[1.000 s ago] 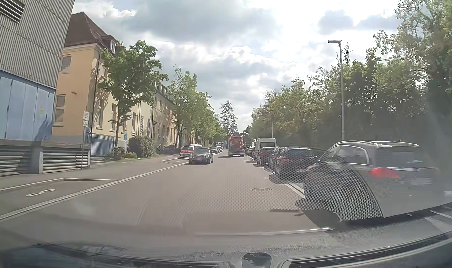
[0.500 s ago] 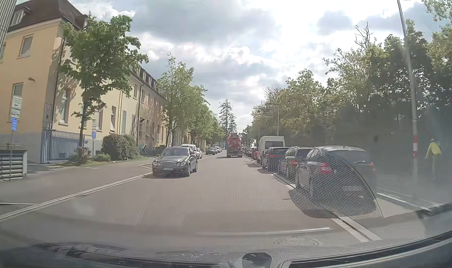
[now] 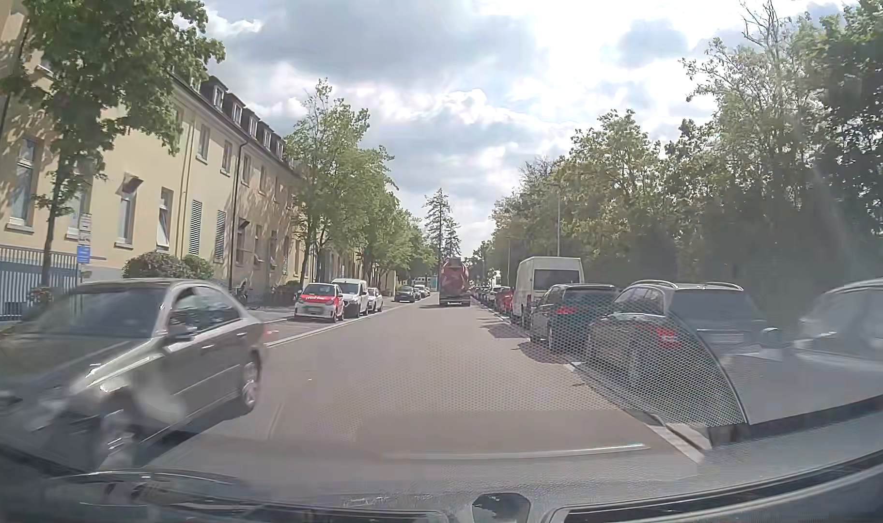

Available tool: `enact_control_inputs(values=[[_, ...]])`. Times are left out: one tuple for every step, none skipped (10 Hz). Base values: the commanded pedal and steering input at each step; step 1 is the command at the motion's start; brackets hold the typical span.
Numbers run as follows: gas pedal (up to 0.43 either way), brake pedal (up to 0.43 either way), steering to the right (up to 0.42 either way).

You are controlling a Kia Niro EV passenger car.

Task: Follow the waypoints while adhering to traffic rules and regulations

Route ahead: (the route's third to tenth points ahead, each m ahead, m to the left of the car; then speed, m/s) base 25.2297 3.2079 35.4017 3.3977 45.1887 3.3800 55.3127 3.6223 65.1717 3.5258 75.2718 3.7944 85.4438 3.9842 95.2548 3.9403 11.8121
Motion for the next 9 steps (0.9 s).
enact_control_inputs(values=[[0.079, 0.0, 0.005], [0.079, 0.0, 0.005], [0.079, 0.0, 0.005], [0.079, 0.0, 0.005], [0.079, 0.0, 0.005], [0.079, 0.0, 0.005], [0.079, 0.0, 0.005], [0.079, 0.0, 0.005], [0.079, 0.0, 0.005]])
